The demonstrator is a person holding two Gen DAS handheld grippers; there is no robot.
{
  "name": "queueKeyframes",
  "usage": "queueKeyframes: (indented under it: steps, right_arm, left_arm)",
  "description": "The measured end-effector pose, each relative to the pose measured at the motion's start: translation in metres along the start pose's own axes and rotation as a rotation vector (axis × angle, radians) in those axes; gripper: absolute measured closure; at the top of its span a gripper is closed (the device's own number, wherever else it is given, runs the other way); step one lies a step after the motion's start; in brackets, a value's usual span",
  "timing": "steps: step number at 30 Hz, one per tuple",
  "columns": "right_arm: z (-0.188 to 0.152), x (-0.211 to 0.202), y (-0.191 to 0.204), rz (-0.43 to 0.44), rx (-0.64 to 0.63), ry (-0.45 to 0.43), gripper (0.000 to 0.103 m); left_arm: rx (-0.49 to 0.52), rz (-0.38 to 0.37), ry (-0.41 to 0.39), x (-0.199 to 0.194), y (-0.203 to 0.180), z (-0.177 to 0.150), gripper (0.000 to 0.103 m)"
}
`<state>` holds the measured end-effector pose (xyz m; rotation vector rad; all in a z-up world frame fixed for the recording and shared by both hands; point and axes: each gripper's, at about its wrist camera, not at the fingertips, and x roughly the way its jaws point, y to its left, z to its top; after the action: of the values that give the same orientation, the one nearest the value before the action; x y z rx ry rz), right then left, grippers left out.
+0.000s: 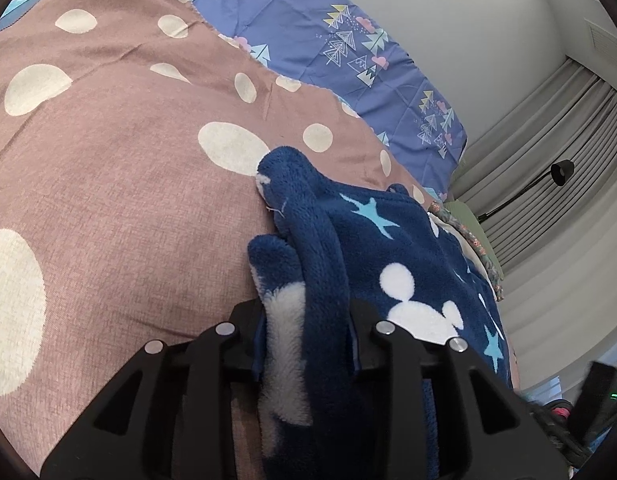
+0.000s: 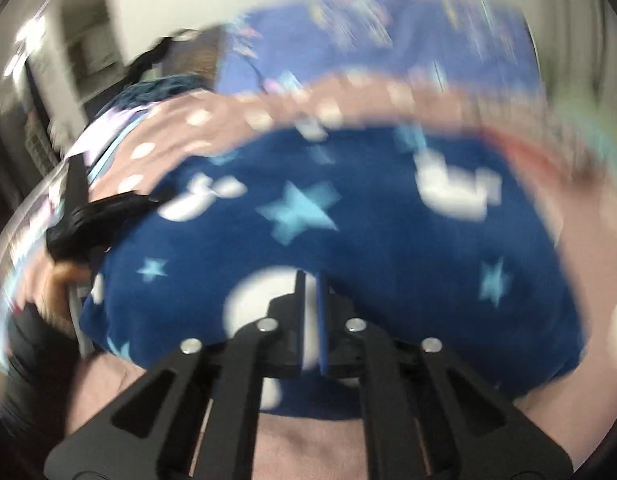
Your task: Fold small clothes
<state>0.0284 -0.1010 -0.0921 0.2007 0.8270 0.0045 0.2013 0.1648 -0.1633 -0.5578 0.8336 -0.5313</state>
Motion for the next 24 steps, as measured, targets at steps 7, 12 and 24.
queueKeyframes:
  steps: [7, 12, 24]
  right_arm:
    - [-0.003, 0.015, 0.011, -0.039, -0.123, 0.07, 0.102]
    - [0.034, -0.003, 0.029, -0.047, -0.202, -0.048, 0.101]
    - [0.112, 0.052, 0.003, -0.007, -0.067, 0.085, 0.097]
  left_arm:
    - [0.0, 0.0, 0.0, -0.001, 0.0, -0.001, 0.07]
    - [0.003, 0.002, -0.002, -0.001, 0.0, -0.001, 0.07]
    - [0.012, 0.01, 0.0, -0.002, -0.002, -0.002, 0.068]
